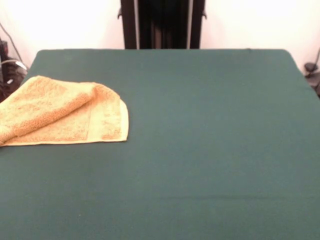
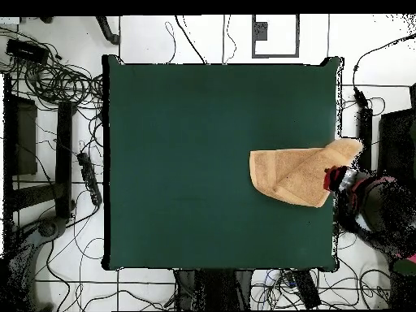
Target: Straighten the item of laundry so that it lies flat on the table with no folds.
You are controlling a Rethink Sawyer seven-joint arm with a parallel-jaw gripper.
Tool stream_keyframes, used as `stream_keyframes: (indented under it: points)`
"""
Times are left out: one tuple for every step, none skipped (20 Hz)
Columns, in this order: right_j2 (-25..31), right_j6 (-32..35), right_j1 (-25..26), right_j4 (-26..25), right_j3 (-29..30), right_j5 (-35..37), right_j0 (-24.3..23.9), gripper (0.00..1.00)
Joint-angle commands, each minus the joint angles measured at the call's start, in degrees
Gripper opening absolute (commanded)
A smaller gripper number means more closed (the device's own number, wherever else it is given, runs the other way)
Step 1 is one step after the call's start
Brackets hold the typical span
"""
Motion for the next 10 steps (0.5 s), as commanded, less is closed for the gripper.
stream_keyframes:
  points:
    - [6.2,-3.8,2.3,-3.2,8.8,-2.2,7.2,1.0]
    - [5.4,-2.0,2.4,-3.6,8.4,-2.1,8.7,1.0]
    - [4.6,-0.6,2.3,-4.2,7.9,-2.3,10.2,1.0]
    - [3.8,0.9,2.5,-4.5,7.2,-1.6,11.7,1.0]
    - [3.3,1.8,2.6,-4.8,6.5,-1.1,13.0,1.0]
    - [3.1,2.4,3.0,-4.5,6.0,-0.6,14.0,1.0]
    - [3.1,2.9,3.5,-4.1,5.6,0.2,14.8,1.0]
    - [3.0,3.5,4.1,-3.7,5.1,0.9,15.6,1.0]
    - [2.9,4.3,4.7,-3.2,4.7,1.0,16.5,1.0]
    - [2.6,4.9,5.3,-3.4,3.9,0.6,17.4,1.0]
